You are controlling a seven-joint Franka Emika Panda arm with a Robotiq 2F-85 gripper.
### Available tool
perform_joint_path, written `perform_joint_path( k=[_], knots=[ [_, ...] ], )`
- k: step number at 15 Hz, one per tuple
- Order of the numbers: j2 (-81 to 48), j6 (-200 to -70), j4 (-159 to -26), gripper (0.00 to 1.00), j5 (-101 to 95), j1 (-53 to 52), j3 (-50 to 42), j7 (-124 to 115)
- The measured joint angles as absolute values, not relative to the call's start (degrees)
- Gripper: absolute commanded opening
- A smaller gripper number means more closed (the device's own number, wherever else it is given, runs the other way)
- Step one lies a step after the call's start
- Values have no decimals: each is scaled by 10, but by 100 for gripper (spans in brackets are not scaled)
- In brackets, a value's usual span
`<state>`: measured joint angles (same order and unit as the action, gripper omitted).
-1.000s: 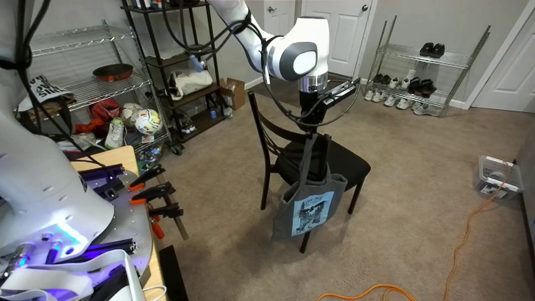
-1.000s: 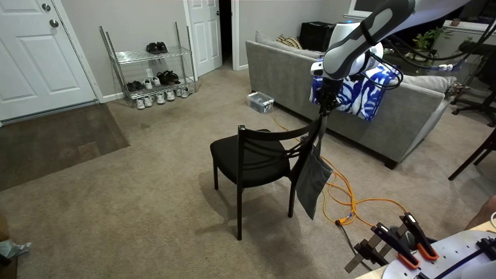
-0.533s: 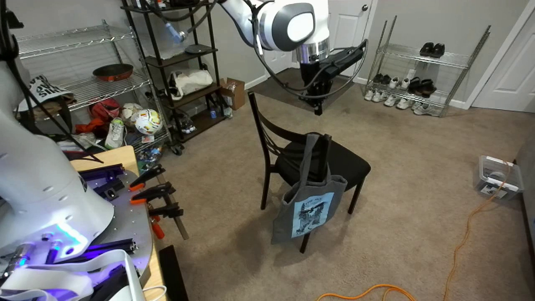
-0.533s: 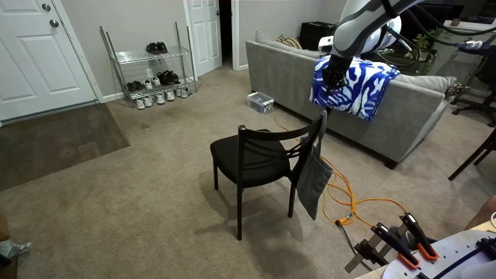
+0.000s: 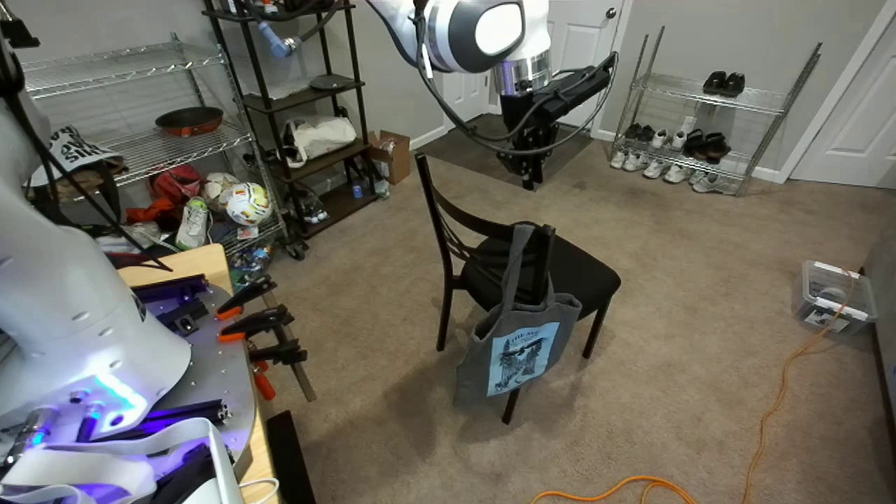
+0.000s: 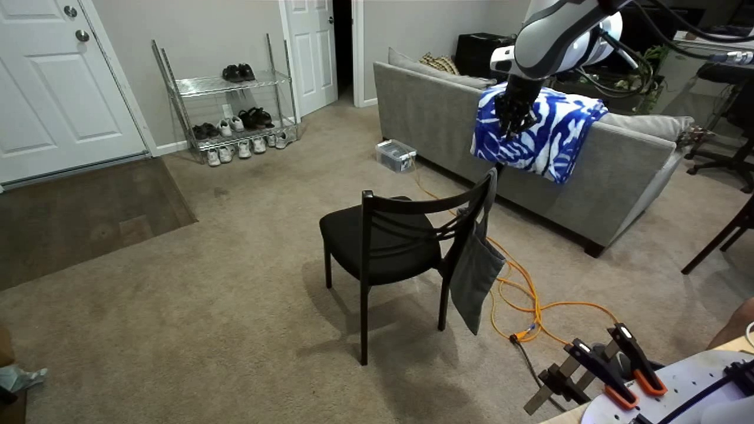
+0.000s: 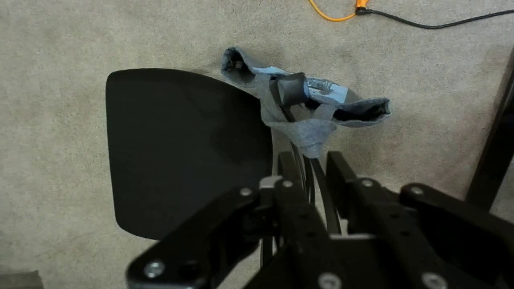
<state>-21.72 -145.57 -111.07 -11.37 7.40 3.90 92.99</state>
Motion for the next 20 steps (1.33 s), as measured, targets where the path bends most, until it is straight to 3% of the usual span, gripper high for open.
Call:
perform_joint_path(
  k=[7,15,16,17,20],
  knots=[
    [-283,-1451,-1104,100,-101,75,40,930],
    [-321,-1449,-1081,99,-101,75,40,933],
    [-326,-1447,-1078,95,-101,75,40,935],
    [-332,-1444,-1072,73,-101,75,41,937],
    [-351,-1437,-1056,64,-101,75,42,944]
  ],
)
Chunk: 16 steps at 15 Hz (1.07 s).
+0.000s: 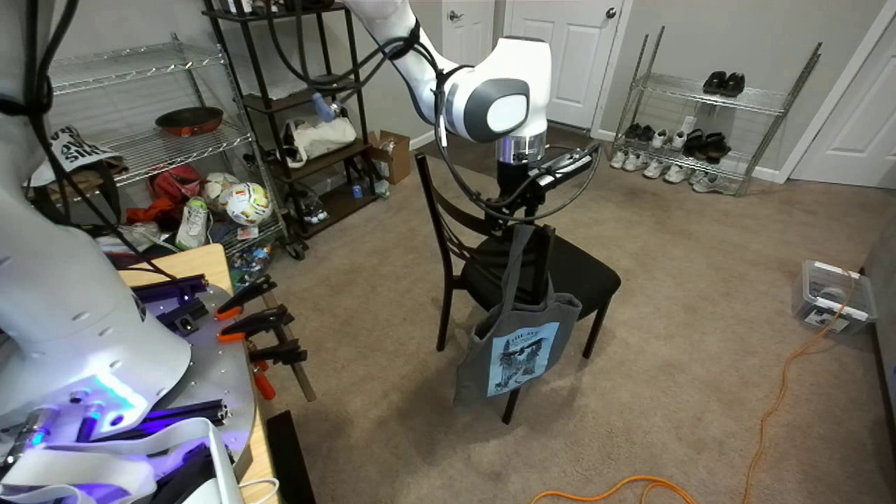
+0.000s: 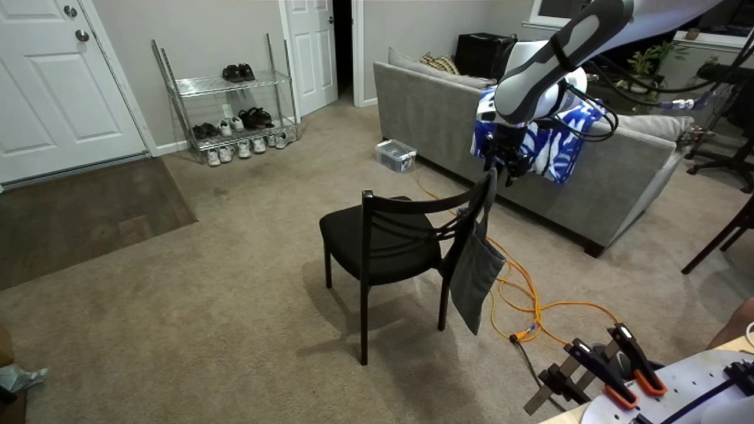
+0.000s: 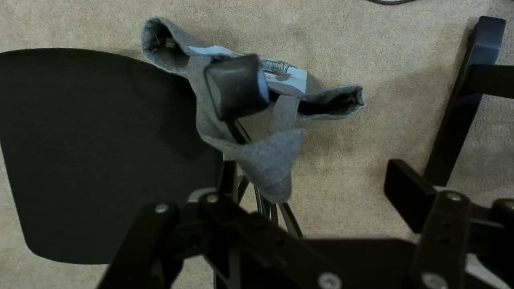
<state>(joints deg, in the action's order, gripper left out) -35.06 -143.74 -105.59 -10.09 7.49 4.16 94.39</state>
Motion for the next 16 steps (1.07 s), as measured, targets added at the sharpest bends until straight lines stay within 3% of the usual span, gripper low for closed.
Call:
perform_joint_path(
  k=[8,10,11,16],
  knots=[
    [-363,-1437,-1029,10,-101,75,45,948],
    [-363,-1437,-1025,1,-101,75,46,948],
    [-363,-1437,-1024,5,-101,75,47,950],
    [-362,-1437,-1024,5,-102,74,47,980]
  ],
)
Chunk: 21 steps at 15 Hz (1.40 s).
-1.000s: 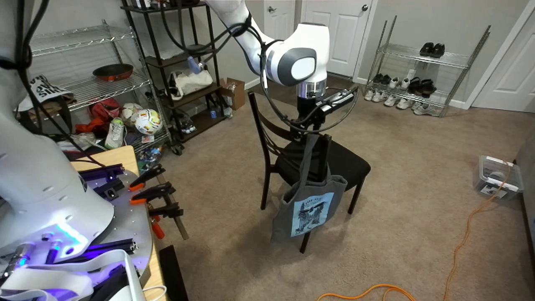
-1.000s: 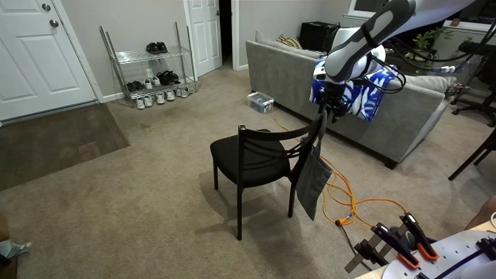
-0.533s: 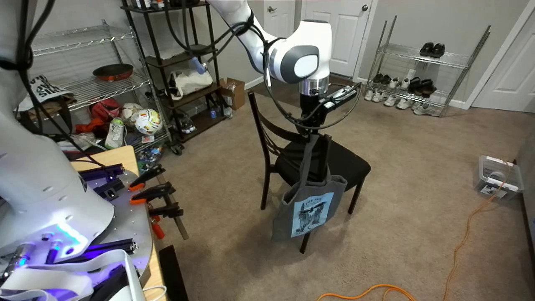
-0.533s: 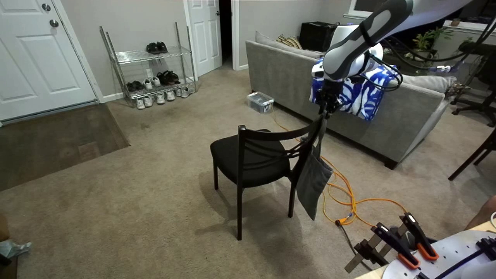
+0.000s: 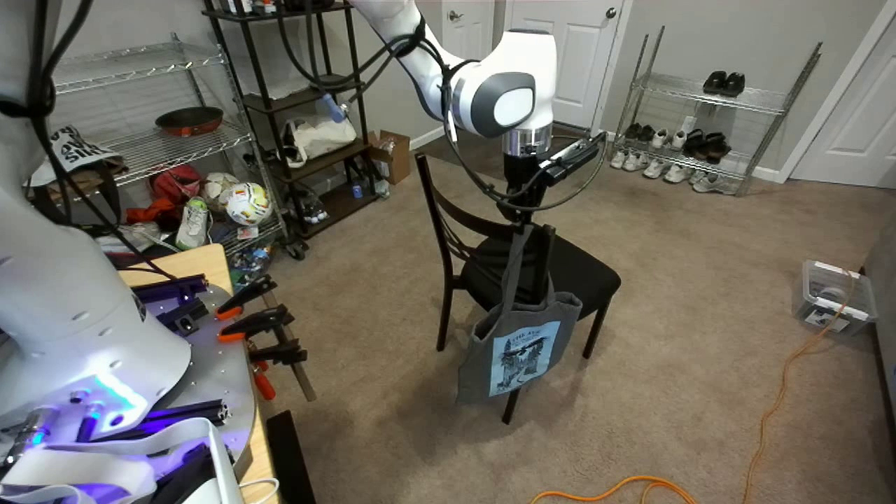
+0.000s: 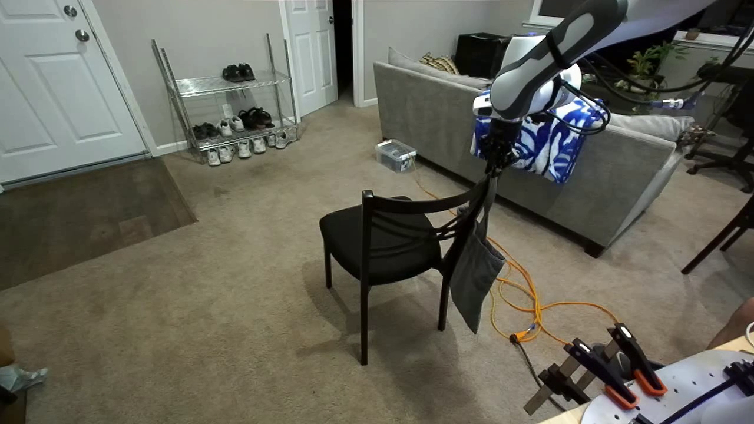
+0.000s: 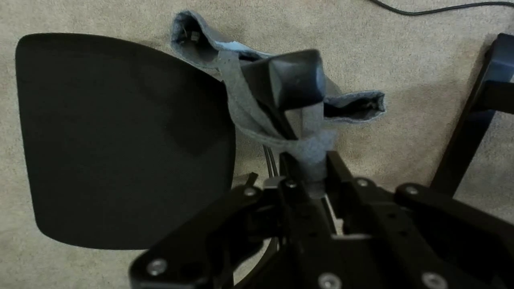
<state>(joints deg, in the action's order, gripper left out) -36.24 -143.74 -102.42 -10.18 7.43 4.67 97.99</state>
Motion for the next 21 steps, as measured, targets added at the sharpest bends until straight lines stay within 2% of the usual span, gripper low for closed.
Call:
perform_joint_path(
  k=[7,14,15,16,17,21],
  knots=[
    [-351,-1449,-1038,5,-105,73,46,980],
    [-273,-1448,-1062,5,-105,73,39,980],
    [-265,-1448,-1065,44,-105,73,38,980],
    [-259,-1448,-1067,40,-105,73,37,980],
    [-256,-1447,-1069,41,-105,73,36,980],
    [-261,-1442,-1075,66,-105,73,36,980]
  ],
)
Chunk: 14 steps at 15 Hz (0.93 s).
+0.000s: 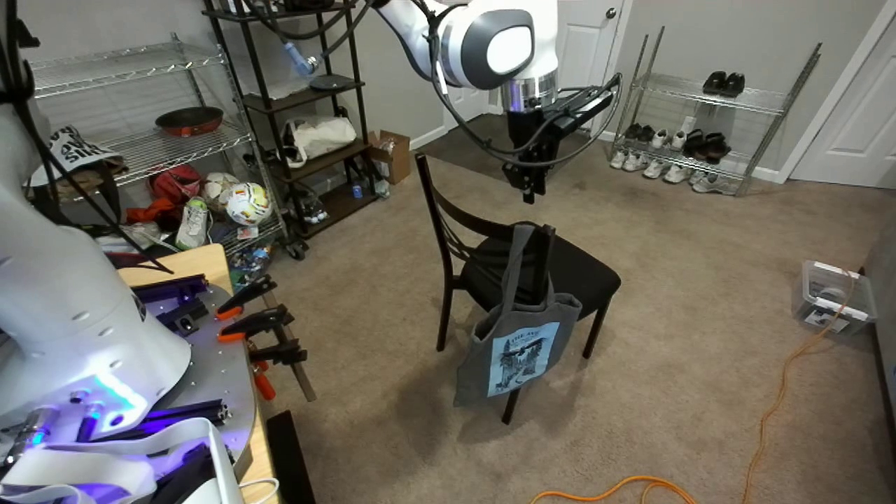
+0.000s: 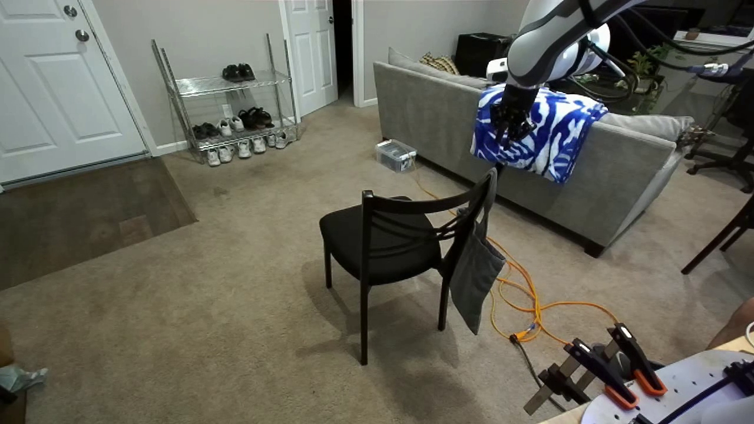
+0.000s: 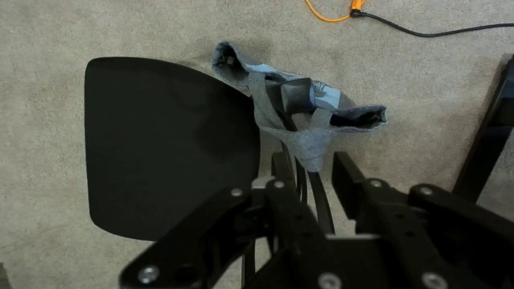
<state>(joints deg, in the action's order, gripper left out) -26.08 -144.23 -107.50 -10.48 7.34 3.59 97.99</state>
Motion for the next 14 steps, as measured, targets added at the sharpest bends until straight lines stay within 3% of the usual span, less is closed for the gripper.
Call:
perform_joint_path(
  k=[5,7,11,12,14],
  knots=[
    [-293,-1442,-1074,97,-105,73,39,980],
    [-308,-1442,-1072,100,-105,73,41,980],
    [-333,-1439,-1061,100,-105,73,42,980],
    [-338,-1437,-1058,75,-105,73,43,980],
    [-345,-1435,-1051,67,-105,74,43,980]
  ],
)
